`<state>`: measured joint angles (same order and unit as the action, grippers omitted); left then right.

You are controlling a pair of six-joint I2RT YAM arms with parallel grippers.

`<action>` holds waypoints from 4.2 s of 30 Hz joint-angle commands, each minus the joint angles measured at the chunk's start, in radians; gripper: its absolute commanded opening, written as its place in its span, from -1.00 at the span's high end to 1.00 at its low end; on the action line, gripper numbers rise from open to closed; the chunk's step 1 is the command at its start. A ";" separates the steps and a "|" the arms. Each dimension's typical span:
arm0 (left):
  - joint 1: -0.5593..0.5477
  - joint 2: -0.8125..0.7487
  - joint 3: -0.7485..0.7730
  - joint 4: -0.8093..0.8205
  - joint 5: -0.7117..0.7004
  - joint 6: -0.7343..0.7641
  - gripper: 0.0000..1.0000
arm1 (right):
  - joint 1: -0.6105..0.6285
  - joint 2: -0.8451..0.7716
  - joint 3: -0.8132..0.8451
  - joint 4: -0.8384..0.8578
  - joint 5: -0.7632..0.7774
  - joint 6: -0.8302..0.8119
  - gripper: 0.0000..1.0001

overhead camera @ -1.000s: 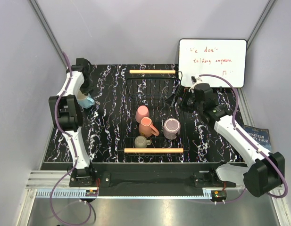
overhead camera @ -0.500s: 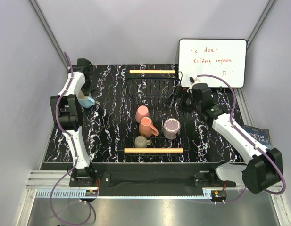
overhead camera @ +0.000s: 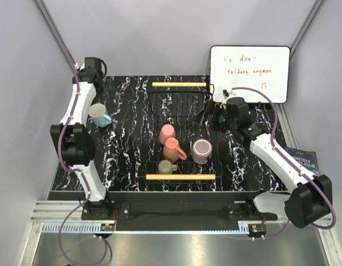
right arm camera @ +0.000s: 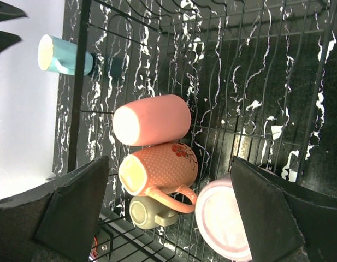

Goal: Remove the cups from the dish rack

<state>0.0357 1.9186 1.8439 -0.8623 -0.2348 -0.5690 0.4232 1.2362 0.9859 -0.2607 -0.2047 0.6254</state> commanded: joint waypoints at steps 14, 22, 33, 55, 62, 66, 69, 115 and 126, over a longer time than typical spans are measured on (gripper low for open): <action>-0.385 -0.693 -0.523 0.147 -0.077 -0.051 -0.47 | 0.155 0.213 0.372 -0.291 0.232 -0.182 -0.99; -0.557 -0.892 -0.666 0.152 -0.158 -0.048 -0.52 | 0.285 0.390 0.486 -0.290 0.310 -0.242 -0.98; -0.602 -0.974 -0.816 0.131 -0.186 -0.101 -0.56 | 0.384 0.568 0.628 -0.330 0.358 -0.265 -0.98; -0.605 -0.978 -0.885 0.137 -0.199 -0.111 -0.54 | 0.390 0.734 0.701 -0.331 0.349 -0.266 0.71; -0.605 -0.975 -0.890 0.137 -0.201 -0.117 -0.54 | 0.391 0.674 0.659 -0.324 0.347 -0.245 1.00; -0.605 -0.969 -0.876 0.146 -0.204 -0.114 -0.53 | 0.393 0.579 0.657 -0.322 0.363 -0.237 1.00; -0.605 -0.971 -0.861 0.163 -0.201 -0.108 -0.54 | 0.393 0.502 0.668 -0.319 0.355 -0.228 1.00; -0.574 -0.958 -1.083 1.344 0.614 -0.321 -0.58 | 0.098 -0.041 -0.194 0.996 -0.364 0.416 1.00; -0.576 -0.934 -1.157 1.503 0.742 -0.423 0.03 | 0.097 -0.018 -0.178 1.009 -0.383 0.425 1.00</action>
<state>-0.5419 0.9733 0.7013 0.5037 0.4232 -0.9455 0.5232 1.2053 0.7689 0.6670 -0.5465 1.0332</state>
